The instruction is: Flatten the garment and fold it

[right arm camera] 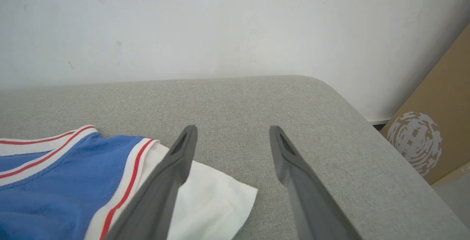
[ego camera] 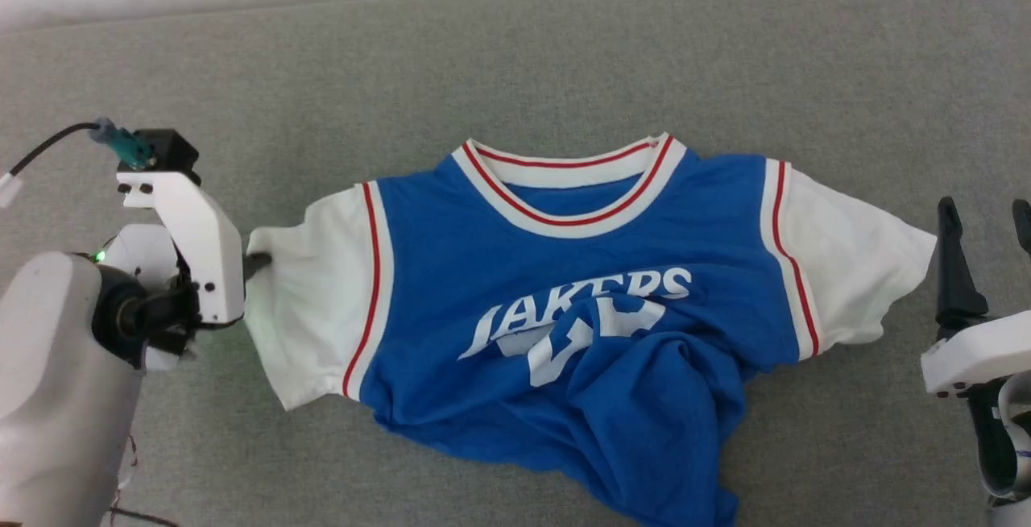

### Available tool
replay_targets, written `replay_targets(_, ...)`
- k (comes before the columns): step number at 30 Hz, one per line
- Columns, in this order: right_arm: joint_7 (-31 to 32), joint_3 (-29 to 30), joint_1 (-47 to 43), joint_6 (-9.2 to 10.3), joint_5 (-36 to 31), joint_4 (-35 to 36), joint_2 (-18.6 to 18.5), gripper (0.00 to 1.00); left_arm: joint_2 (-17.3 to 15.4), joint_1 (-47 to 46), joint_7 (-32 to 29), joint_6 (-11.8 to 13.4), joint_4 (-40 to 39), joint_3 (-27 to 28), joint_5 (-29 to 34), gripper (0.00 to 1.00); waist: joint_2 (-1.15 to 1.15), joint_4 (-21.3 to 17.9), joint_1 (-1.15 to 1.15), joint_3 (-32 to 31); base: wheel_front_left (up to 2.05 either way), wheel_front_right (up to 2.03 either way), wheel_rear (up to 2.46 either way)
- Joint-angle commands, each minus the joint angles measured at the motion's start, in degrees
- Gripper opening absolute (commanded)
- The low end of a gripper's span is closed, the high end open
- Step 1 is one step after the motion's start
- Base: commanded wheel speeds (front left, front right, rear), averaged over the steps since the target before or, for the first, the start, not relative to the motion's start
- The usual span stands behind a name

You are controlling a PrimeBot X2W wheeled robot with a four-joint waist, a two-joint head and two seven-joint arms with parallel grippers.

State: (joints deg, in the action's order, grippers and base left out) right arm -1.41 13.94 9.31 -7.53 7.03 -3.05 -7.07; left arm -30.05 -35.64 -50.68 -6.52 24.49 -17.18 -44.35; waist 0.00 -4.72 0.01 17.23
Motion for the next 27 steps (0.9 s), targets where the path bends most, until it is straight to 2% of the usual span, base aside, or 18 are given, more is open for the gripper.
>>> replay_targets(1, 0.62, 0.14, -0.14, 0.04, 0.09, -0.3, -0.57, 1.0, 0.87, 0.87, 3.02, 0.79, -0.56, 0.53, 0.63, 0.0, 0.0, 1.18, -0.01, -1.56, 0.0, 0.0, 0.0)
replay_targets(6, 5.69, 0.14, -1.17, 0.04, 1.6, -1.02, -2.73, 1.0, 3.01, 3.33, 13.8, 3.24, -5.0, 3.13, 2.11, 0.0, 0.0, 4.1, -0.01, -4.65, 0.0, 0.0, 0.0)
replay_targets(10, 10.24, -1.1, -0.52, 0.04, 5.07, -0.27, -5.5, 1.0, 4.86, 7.61, 20.27, 4.37, -9.93, 4.48, 2.32, 0.0, 0.0, 6.2, -0.01, -6.75, 0.0, 0.0, 0.0)
replay_targets(11, 10.24, -1.1, -0.52, 0.04, 5.07, -0.27, -5.5, 1.0, 4.86, 7.61, 20.27, 4.37, -9.93, 4.48, 2.32, 0.0, 0.0, 6.2, -0.01, -6.75, 0.0, 0.0, 0.0)
replay_targets(15, 20.31, -2.44, 0.48, 0.04, 7.39, -1.56, -10.01, 1.0, 6.52, 12.2, 25.61, 5.9, -15.63, 4.48, 3.89, 0.0, 0.0, 8.09, -0.01, -7.5, 0.0, 0.0, 0.0)
replay_targets(19, 28.88, -1.33, 3.38, 0.04, 10.48, -3.62, -13.8, 1.0, 7.89, 15.67, 29.38, 7.31, -20.62, 3.54, 6.03, 0.0, 0.0, 10.07, -0.01, -6.73, 0.0, 0.0, 0.0)
replay_targets(20, 31.84, -1.53, 3.77, 0.04, 10.58, -4.56, -14.93, 1.0, 8.08, 16.36, 30.29, 7.69, -21.74, 3.34, 6.7, 0.0, 0.0, 10.43, -0.01, -6.39, 0.0, 0.0, 0.0)
replay_targets(21, 38.12, -1.84, 4.67, 0.04, 11.29, -6.43, -16.59, 1.0, 8.23, 17.7, 32.37, 8.47, -23.82, 3.06, 8.29, 0.0, 0.0, 11.06, -0.01, -5.7, 0.0, 0.0, 0.0)
replay_targets(22, 38.12, -1.84, 4.67, 0.04, 11.29, -6.43, -16.59, 1.0, 8.23, 17.7, 32.37, 8.47, -23.82, 3.06, 8.29, 0.0, 0.0, 11.06, -0.01, -5.7, 0.0, 0.0, 0.0)
replay_targets(23, 43.08, -1.97, 5.77, 0.04, 11.61, -7.92, -18.02, 1.0, 8.44, 18.95, 34.26, 9.01, -25.69, 2.76, 9.55, 0.0, 0.0, 11.68, -0.01, -4.93, 0.0, 0.0, 0.0)
replay_targets(27, 47.56, -2.06, 7.17, 0.04, 12.11, -9.56, -19.25, 1.0, 9.65, 20.42, 36.24, 9.58, -28.29, 2.12, 10.16, 0.0, 0.0, 12.82, -0.01, -3.75, 0.0, 0.0, 0.0)
